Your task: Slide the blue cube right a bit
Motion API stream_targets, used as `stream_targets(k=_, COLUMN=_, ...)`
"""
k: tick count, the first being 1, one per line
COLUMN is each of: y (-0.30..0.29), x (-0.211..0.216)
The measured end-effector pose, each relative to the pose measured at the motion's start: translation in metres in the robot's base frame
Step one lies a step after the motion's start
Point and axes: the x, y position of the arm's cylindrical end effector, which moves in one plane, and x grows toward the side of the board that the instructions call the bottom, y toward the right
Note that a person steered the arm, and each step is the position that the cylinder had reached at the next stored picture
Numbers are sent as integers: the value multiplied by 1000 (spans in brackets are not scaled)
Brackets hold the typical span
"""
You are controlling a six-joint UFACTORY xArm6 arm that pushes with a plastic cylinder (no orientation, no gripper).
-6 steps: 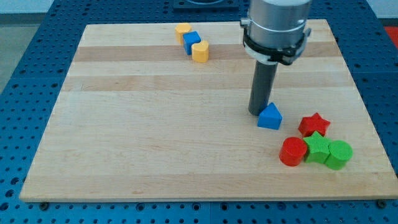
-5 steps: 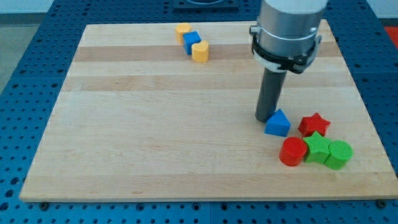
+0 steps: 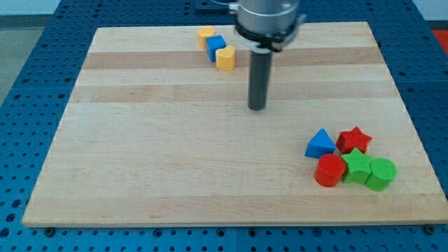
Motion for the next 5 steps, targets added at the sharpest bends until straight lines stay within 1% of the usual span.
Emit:
stream_targets(k=2, y=-85, x=-52)
stream_targets(k=3, y=-118, x=-74)
stream_targets(k=4, y=-131, x=-102)
stream_targets(k=5, y=-131, x=-127)
